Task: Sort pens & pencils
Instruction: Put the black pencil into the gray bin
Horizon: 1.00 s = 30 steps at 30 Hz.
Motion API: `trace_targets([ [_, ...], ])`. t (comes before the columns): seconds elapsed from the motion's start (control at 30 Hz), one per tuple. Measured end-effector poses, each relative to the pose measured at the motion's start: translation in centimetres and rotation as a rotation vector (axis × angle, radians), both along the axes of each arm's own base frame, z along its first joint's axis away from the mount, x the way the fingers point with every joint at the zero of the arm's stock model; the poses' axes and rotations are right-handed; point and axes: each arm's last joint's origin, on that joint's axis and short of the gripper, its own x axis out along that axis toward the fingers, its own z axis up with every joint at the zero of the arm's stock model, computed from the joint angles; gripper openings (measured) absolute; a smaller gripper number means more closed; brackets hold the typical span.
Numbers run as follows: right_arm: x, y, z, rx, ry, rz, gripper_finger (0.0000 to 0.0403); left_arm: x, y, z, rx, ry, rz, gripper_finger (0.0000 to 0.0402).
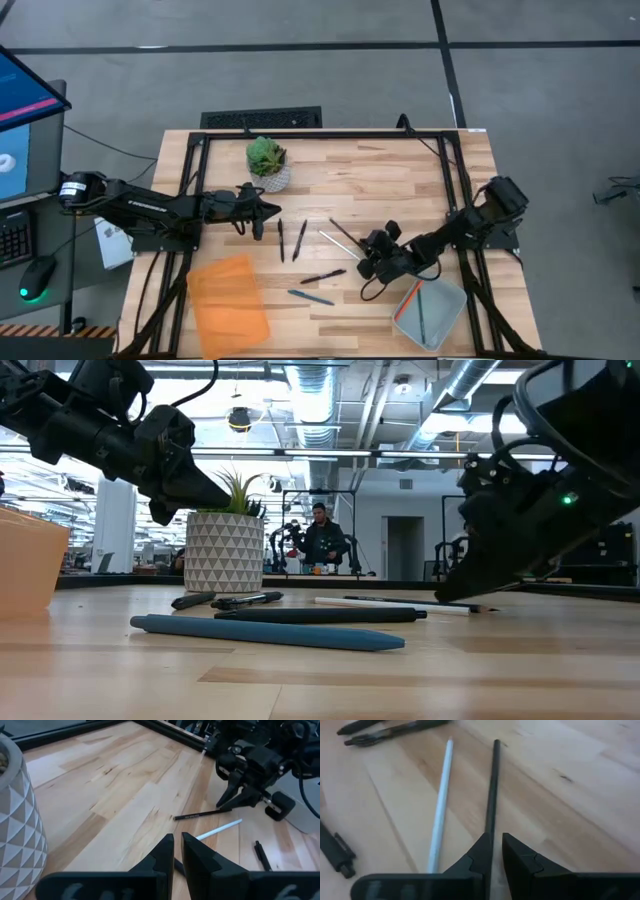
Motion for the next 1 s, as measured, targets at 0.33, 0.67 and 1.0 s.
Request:
trace_targets([
  [0.33,0.7,0.3,-0.3,-0.004,0.02,0.009,0.0072,0.0,0.0,0.0,-0.002,0.0,0.001,0.0025],
  [0.67,0.8,0.1,-0.3,0.011,0.027,0.008,0.0072,0.0,-0.5,0.0,-0.001,0.0,-0.021,0.0025],
  [1.0,0.8,0.1,-0.3,0.014,0.029,0.009,0.0049,0.0,-1.1,0.0,0.009,0.001,-0.029,0.0025],
])
